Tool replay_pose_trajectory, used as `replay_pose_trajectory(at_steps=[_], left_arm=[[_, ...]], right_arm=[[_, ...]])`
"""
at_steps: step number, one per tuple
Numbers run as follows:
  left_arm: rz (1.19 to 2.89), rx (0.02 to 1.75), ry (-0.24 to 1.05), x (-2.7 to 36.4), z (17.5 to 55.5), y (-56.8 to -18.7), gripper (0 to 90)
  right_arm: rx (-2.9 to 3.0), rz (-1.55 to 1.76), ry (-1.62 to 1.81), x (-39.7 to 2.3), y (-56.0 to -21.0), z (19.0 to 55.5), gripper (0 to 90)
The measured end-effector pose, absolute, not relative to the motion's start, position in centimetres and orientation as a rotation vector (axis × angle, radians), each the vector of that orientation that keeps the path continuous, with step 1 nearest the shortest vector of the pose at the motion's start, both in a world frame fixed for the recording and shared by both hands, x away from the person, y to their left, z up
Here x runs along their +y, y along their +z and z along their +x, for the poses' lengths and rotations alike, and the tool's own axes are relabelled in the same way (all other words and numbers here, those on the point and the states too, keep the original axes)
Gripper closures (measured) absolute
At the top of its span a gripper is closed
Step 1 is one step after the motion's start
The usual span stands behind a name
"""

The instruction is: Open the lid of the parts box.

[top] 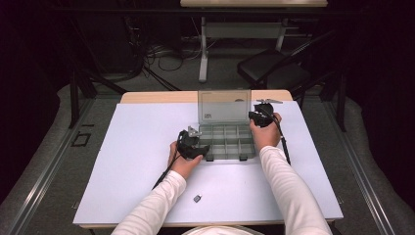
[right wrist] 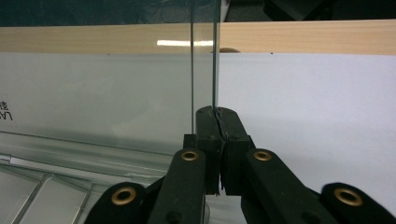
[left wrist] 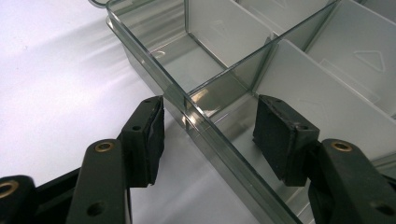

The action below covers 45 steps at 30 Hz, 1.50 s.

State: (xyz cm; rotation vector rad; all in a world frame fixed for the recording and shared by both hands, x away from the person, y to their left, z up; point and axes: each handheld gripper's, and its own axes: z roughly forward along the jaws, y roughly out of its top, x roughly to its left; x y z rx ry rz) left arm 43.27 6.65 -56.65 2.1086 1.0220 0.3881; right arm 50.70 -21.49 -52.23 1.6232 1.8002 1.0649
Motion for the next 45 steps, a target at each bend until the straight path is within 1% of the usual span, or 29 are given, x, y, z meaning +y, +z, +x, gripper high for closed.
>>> replay_pose_trajectory(at_steps=[45], left_arm=[[2.105,1.027,0.388,6.6,43.3,-56.6,43.5]], right_arm=[[1.789,1.67,1.098,-21.8,-53.4,51.6,88.9]])
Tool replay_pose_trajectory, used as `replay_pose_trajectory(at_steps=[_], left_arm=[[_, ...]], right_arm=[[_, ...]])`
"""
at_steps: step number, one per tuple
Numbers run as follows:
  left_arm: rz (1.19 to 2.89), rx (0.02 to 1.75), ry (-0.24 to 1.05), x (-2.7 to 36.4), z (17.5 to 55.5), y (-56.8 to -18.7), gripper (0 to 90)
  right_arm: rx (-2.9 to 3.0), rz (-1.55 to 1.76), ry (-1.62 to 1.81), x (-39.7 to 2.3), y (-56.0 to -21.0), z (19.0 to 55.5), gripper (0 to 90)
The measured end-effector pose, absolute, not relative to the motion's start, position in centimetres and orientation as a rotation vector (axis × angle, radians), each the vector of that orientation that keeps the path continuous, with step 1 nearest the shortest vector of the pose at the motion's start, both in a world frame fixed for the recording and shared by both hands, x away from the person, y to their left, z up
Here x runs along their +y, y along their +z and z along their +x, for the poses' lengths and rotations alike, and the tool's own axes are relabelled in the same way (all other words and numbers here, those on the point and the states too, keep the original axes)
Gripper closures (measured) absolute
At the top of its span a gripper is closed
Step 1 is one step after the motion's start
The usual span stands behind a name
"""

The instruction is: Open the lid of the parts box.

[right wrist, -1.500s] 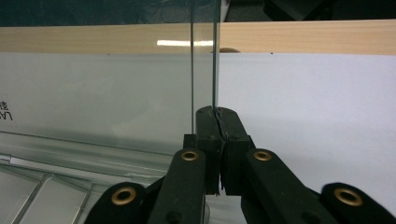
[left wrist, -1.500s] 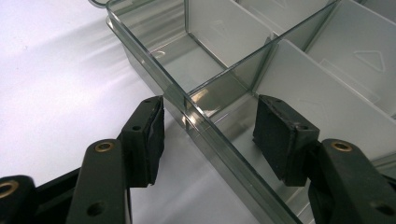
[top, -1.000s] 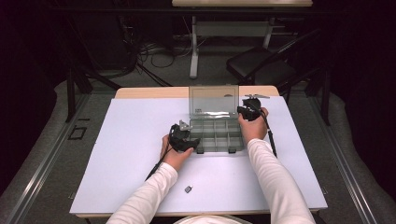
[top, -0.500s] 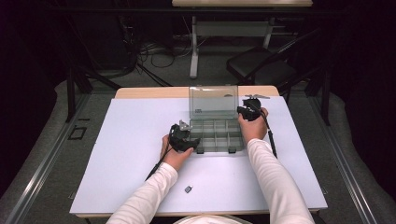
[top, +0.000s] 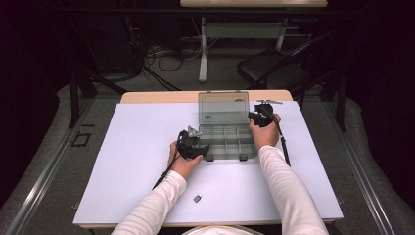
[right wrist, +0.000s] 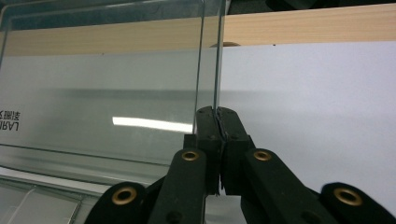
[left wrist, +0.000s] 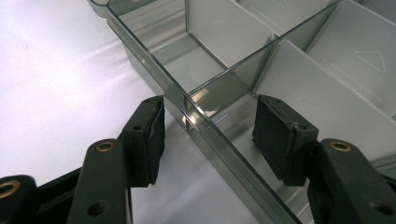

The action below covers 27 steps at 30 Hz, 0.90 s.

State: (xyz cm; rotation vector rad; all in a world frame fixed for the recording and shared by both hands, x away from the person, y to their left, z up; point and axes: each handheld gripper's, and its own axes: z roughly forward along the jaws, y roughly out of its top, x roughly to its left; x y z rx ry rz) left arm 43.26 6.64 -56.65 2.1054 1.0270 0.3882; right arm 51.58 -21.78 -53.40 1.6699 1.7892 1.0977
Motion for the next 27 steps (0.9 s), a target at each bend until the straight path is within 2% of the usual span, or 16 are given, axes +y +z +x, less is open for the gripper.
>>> replay_pose_trajectory(at_steps=[27], left_arm=[[2.106,1.027,0.39,6.65,43.26,-56.65,43.6]], right_arm=[[1.806,1.703,1.068,-21.72,-54.42,51.93,89.0]])
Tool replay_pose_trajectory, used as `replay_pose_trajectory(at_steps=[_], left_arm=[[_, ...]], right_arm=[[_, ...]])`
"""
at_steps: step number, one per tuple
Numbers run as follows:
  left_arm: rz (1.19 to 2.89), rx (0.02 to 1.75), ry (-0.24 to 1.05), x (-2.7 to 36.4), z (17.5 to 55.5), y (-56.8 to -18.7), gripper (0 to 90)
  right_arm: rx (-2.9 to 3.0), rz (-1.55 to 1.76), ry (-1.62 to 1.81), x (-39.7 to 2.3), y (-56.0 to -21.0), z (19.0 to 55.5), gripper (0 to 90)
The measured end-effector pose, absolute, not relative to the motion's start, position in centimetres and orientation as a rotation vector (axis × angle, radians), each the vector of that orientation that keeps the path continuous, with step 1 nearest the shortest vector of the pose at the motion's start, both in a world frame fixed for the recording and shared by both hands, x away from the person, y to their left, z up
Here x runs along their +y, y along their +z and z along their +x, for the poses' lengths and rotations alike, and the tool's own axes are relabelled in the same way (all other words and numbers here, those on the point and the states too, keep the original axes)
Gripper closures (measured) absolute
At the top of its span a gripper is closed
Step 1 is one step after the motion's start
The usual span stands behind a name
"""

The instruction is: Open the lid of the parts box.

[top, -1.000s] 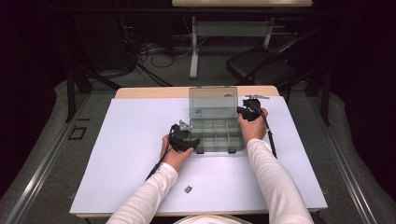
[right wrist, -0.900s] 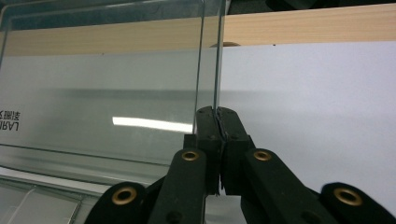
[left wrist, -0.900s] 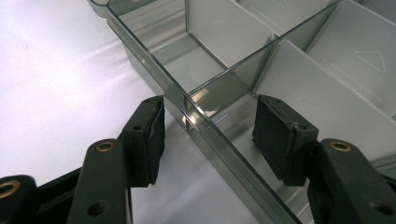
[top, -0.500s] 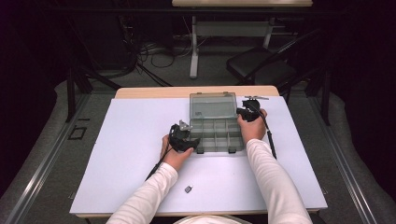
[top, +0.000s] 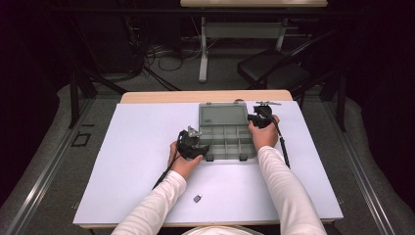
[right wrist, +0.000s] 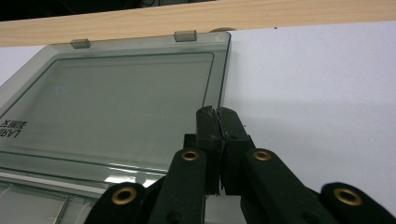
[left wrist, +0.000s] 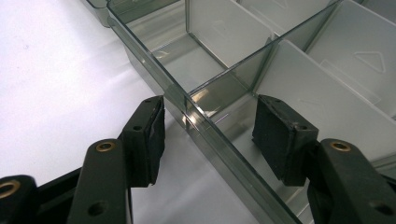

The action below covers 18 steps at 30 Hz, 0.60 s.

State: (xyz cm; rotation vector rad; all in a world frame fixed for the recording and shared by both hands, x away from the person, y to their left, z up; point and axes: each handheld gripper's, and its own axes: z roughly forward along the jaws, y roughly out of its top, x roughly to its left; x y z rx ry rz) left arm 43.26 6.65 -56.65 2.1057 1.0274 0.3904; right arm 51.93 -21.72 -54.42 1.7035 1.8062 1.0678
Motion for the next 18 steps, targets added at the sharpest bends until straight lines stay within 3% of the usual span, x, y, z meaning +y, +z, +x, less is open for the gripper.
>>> replay_pose_trajectory(at_steps=[7,18], left_arm=[[2.113,1.033,0.381,6.7,43.2,-56.6,44.2],[2.109,1.04,0.38,6.6,43.2,-56.6,44.6]], right_arm=[[1.812,1.698,1.065,-21.7,-54.5,51.9,88.3],[1.855,1.605,1.106,-21.4,-53.5,50.9,76.8]])
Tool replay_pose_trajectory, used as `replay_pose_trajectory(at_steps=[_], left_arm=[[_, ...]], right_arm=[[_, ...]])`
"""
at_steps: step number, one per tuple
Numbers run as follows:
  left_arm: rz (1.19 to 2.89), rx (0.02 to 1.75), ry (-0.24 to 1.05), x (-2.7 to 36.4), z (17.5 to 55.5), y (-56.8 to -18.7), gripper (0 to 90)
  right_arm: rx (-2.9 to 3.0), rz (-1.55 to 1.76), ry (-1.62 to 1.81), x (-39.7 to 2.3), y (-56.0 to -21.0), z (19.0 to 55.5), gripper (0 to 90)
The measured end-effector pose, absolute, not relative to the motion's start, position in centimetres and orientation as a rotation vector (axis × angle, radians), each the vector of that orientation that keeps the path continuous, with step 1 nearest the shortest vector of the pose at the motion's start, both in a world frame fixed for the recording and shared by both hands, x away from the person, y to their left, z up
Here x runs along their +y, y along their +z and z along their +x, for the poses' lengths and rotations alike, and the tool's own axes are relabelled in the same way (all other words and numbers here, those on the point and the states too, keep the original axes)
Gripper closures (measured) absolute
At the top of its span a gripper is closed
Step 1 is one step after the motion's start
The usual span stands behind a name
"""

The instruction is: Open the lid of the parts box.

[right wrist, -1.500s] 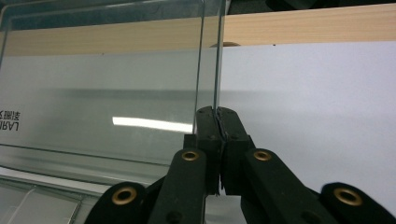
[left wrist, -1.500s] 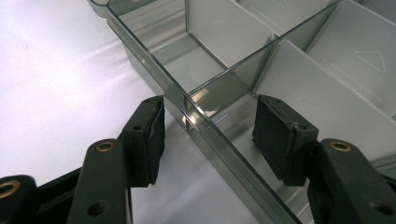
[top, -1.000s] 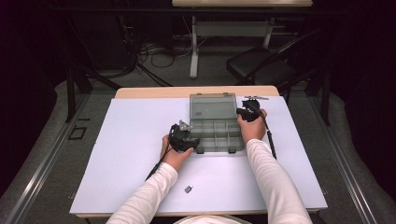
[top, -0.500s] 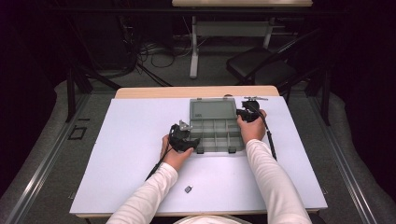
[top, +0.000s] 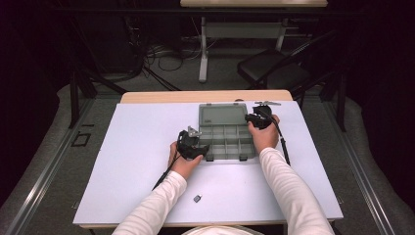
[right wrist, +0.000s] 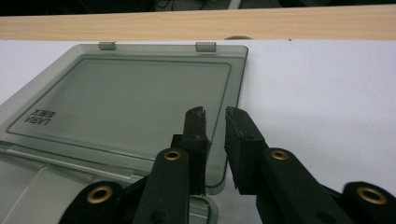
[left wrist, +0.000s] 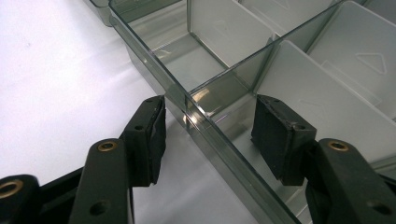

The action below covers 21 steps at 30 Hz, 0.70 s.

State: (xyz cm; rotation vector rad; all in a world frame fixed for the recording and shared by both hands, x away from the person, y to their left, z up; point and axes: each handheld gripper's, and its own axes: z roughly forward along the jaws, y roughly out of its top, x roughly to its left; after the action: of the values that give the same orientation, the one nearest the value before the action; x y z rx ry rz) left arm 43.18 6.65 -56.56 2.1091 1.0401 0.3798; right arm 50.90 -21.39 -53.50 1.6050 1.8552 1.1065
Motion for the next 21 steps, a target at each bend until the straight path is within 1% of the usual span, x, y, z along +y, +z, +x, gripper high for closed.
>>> replay_pose_trajectory(at_steps=[4,12,15,21], left_arm=[[2.108,1.04,0.382,6.7,43.2,-56.6,44.6],[2.097,1.048,0.381,6.6,43.2,-56.6,44.2],[2.095,1.047,0.381,6.7,43.2,-56.6,43.7],[2.087,1.042,0.372,6.8,43.2,-56.4,38.2]], right_arm=[[1.883,1.538,1.111,-21.2,-53.2,50.1,70.4],[1.924,1.422,1.158,-21.1,-52.6,47.7,67.0],[1.918,1.391,1.175,-21.2,-52.3,47.0,63.9],[1.912,1.34,1.202,-21.4,-52.0,45.7,59.2]])
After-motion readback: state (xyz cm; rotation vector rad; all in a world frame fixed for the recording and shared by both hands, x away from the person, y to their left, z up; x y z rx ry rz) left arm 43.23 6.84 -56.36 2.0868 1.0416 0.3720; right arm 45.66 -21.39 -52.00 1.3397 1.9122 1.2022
